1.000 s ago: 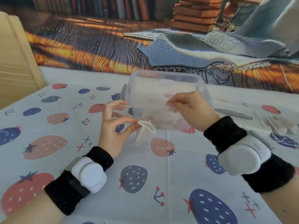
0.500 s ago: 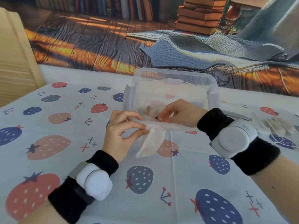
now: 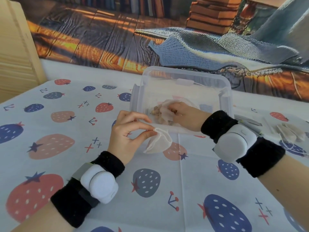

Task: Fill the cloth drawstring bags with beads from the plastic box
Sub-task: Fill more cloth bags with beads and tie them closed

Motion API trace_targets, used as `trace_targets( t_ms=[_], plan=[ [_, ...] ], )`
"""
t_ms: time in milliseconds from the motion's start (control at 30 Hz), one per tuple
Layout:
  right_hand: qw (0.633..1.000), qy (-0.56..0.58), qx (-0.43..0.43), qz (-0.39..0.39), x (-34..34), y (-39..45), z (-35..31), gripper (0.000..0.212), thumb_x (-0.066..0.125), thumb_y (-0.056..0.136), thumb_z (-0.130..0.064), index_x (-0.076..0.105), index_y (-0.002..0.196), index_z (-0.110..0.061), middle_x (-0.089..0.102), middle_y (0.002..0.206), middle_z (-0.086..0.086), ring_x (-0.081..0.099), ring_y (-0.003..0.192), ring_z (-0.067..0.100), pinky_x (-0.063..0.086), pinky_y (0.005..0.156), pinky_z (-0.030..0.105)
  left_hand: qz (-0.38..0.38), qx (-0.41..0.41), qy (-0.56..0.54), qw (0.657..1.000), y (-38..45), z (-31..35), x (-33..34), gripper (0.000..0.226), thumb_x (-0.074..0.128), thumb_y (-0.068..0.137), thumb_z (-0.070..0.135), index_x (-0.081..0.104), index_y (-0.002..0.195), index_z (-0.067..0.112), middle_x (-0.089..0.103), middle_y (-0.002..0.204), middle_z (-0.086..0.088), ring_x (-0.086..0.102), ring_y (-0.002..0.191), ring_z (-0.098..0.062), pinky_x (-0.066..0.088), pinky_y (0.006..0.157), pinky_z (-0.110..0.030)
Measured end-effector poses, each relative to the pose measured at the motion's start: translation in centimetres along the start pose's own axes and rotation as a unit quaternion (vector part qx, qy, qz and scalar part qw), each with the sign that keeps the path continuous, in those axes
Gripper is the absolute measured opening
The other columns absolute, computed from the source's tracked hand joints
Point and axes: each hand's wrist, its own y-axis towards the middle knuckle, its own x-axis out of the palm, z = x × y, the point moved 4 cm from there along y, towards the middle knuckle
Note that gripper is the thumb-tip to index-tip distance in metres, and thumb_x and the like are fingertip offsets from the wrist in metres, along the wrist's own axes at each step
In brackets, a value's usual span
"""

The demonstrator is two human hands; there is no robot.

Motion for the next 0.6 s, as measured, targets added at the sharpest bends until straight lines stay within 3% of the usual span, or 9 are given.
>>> trace_targets(
  t_ms=[33, 100, 167, 233, 300, 367, 467, 533, 600],
  plan=[
    [1.000, -0.005, 0.005, -0.023, 0.1, 0.0, -0.1, 0.036, 0.042, 0.097, -0.016, 0.045, 0.130, -0.002, 0.039, 0.138, 0.009, 0.039, 0.125, 0.026, 0.030, 0.108, 0.031, -0.001, 0.000, 0.001, 1.000, 0.0, 0.0, 0.0, 0.017, 0.064, 0.082, 0.045, 0.068, 0.086, 0.028, 0.061, 0.096, 0.018, 0.047, 0.091, -0.009, 0.040, 0.077, -0.024],
    [0.997, 0.007, -0.013, -0.072, 0.3, -0.2, -0.5, 0.039, 0.038, 0.099, -0.015, 0.038, 0.136, 0.000, 0.035, 0.141, 0.009, 0.035, 0.128, 0.025, 0.027, 0.102, 0.021, -0.003, -0.001, -0.002, 1.000, 0.0, 0.1, 0.0, 0.015, 0.065, 0.082, 0.042, 0.068, 0.087, 0.028, 0.061, 0.093, 0.018, 0.047, 0.090, -0.010, 0.039, 0.079, -0.022],
    [0.992, 0.093, -0.045, -0.065, -0.1, 0.1, -0.7, 0.031, 0.036, 0.100, -0.010, 0.049, 0.127, -0.002, 0.052, 0.112, 0.007, 0.048, 0.099, 0.020, 0.041, 0.074, 0.007, -0.006, 0.001, -0.003, 1.000, 0.0, 0.2, 0.0, 0.015, 0.064, 0.082, 0.043, 0.068, 0.087, 0.030, 0.061, 0.092, 0.019, 0.047, 0.091, -0.009, 0.039, 0.079, -0.021],
    [0.988, 0.143, -0.039, -0.038, -0.5, 0.3, -0.4, 0.027, 0.041, 0.098, -0.013, 0.055, 0.120, -0.006, 0.053, 0.087, 0.001, 0.047, 0.075, 0.016, 0.039, 0.052, 0.002, -0.013, 0.004, -0.006, 1.000, 0.0, 0.3, 0.1, 0.012, 0.064, 0.082, 0.042, 0.070, 0.084, 0.032, 0.061, 0.095, 0.017, 0.046, 0.091, -0.007, 0.037, 0.078, -0.019],
    [0.986, 0.157, -0.036, -0.051, -0.1, 0.0, 0.4, 0.023, 0.042, 0.097, -0.009, 0.060, 0.111, -0.005, 0.059, 0.081, -0.007, 0.050, 0.069, 0.007, 0.041, 0.057, 0.001, -0.017, 0.004, -0.005, 1.000, 0.0, 0.3, 0.2, 0.013, 0.064, 0.082, 0.040, 0.071, 0.082, 0.029, 0.061, 0.095, 0.016, 0.045, 0.090, -0.007, 0.036, 0.077, -0.016],
    [0.988, 0.121, -0.083, -0.037, 0.1, 0.3, 0.2, 0.025, 0.042, 0.094, 0.003, 0.061, 0.109, -0.005, 0.060, 0.096, -0.010, 0.053, 0.082, -0.003, 0.040, 0.074, 0.002, -0.016, 0.001, -0.004, 1.000, -0.1, 0.2, 0.2, 0.014, 0.065, 0.082, 0.038, 0.071, 0.081, 0.026, 0.061, 0.095, 0.015, 0.045, 0.089, -0.008, 0.036, 0.077, -0.016],
    [0.991, 0.028, -0.131, 0.009, 1.0, 1.0, -0.4, 0.029, 0.051, 0.089, -0.003, 0.063, 0.114, -0.013, 0.056, 0.121, 0.000, 0.054, 0.111, 0.010, 0.039, 0.100, 0.022, -0.014, -0.004, -0.007, 1.000, -0.1, 0.0, 0.1, 0.011, 0.066, 0.082, 0.039, 0.070, 0.084, 0.029, 0.062, 0.090, 0.017, 0.047, 0.091, -0.007, 0.039, 0.075, -0.020],
    [0.991, 0.004, -0.131, 0.020, 1.0, 1.3, -0.6, 0.026, 0.054, 0.086, -0.009, 0.065, 0.108, -0.016, 0.055, 0.126, -0.001, 0.052, 0.114, 0.012, 0.038, 0.104, 0.023, -0.013, -0.006, -0.007, 1.000, -0.1, 0.0, 0.1, 0.014, 0.065, 0.082, 0.041, 0.069, 0.088, 0.029, 0.062, 0.091, 0.017, 0.047, 0.092, -0.007, 0.039, 0.075, -0.020],
    [0.994, -0.023, -0.106, 0.012, 1.1, 2.1, 0.0, 0.019, 0.056, 0.083, -0.009, 0.065, 0.099, -0.008, 0.057, 0.122, -0.004, 0.055, 0.106, 0.011, 0.042, 0.098, 0.022, -0.014, -0.010, -0.009, 1.000, -0.1, 0.0, 0.1, 0.015, 0.065, 0.082, 0.042, 0.069, 0.088, 0.029, 0.062, 0.094, 0.018, 0.048, 0.092, -0.007, 0.039, 0.075, -0.020]
  ],
)
